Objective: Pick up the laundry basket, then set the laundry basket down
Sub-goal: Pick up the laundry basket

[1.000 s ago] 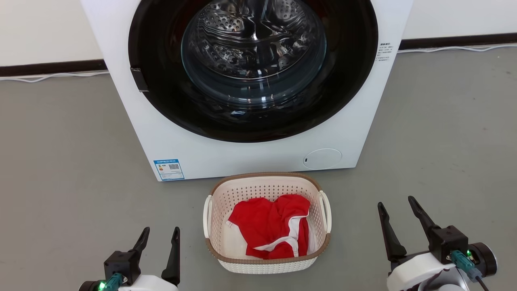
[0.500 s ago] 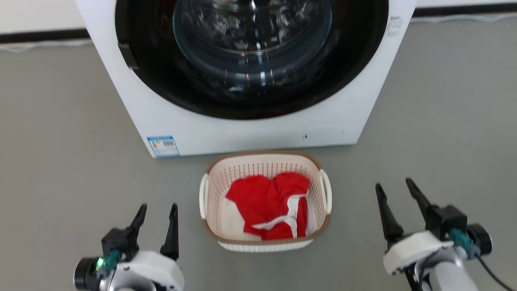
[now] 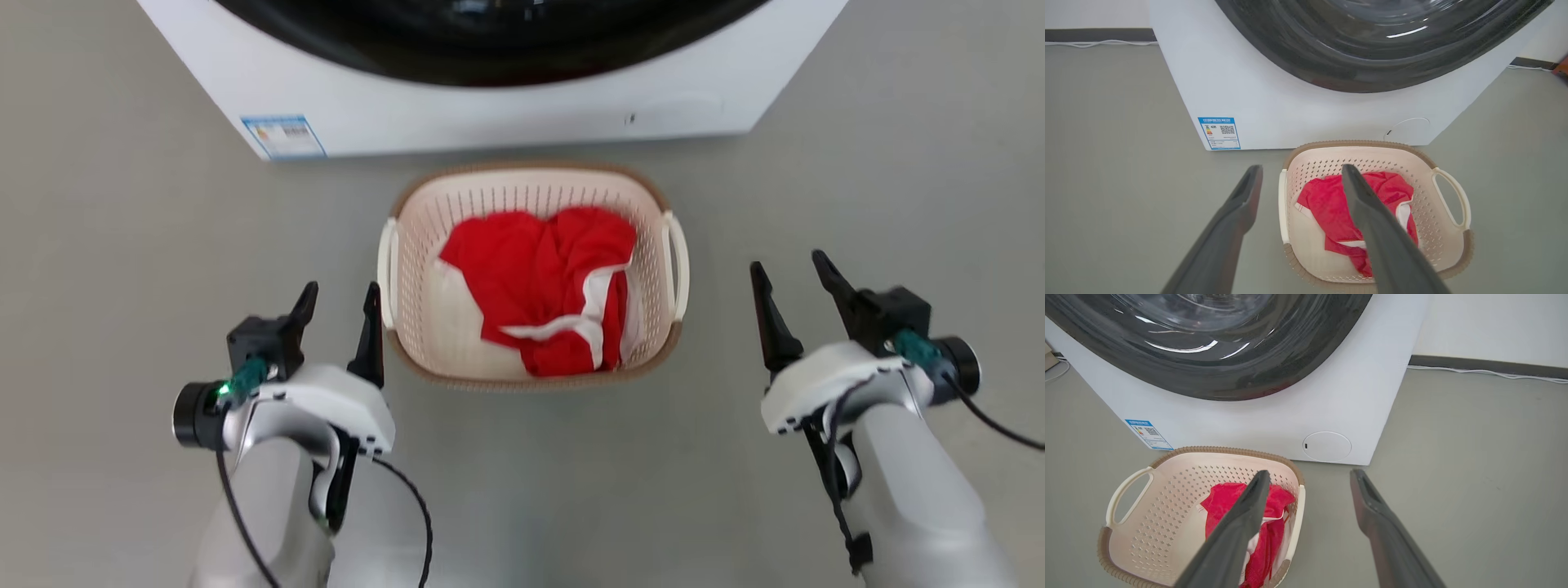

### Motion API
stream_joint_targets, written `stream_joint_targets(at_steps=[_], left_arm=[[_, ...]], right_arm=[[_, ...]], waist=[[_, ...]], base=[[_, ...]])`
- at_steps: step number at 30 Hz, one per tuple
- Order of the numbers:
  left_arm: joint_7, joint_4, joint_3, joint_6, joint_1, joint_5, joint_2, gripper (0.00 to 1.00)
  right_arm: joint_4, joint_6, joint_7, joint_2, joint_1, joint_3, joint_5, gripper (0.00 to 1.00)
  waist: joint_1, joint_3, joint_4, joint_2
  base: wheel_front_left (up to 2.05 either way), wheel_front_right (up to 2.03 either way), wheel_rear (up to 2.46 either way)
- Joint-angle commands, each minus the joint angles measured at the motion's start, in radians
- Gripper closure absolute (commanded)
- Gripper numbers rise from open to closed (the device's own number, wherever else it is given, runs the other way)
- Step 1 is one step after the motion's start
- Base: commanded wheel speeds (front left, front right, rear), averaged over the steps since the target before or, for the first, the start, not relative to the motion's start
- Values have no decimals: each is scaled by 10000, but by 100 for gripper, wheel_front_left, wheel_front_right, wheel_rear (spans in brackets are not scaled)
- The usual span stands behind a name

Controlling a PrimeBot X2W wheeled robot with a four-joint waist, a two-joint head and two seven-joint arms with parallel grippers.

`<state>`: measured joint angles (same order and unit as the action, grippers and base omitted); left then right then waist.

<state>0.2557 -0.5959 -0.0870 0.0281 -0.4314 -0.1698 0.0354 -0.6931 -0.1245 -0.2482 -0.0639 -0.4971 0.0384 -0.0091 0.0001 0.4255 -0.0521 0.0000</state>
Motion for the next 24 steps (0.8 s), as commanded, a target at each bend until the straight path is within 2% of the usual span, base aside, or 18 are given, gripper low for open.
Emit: stream_joint_targets(at_steps=[1,6,14,24], left_arm=[[61,-318,187,-205,-470,-176,148,0],[61,-1683,-84,-469,-1719,-565,148,0],[61,-2669,-456,-694,-3198,-1109,148,0],[61,-3199,-548,-784,-4107,-1121,148,0]], right_arm=[[-133,-62,-136,56,-380,-308,-60,0],[-1200,-62,-136,80,-1333,-711,258,0],[-2650,-62,-136,-117,-2639,-1035,196,0],[-2991,-62,-136,-155,-3367,-1056,102,0]], waist=[[0,849,25,0],[0,1747,47,0],[0,3005,219,0],[0,3671,199,0]], base=[[0,0,0],[0,0,0],[0,0,0],[0,0,0]])
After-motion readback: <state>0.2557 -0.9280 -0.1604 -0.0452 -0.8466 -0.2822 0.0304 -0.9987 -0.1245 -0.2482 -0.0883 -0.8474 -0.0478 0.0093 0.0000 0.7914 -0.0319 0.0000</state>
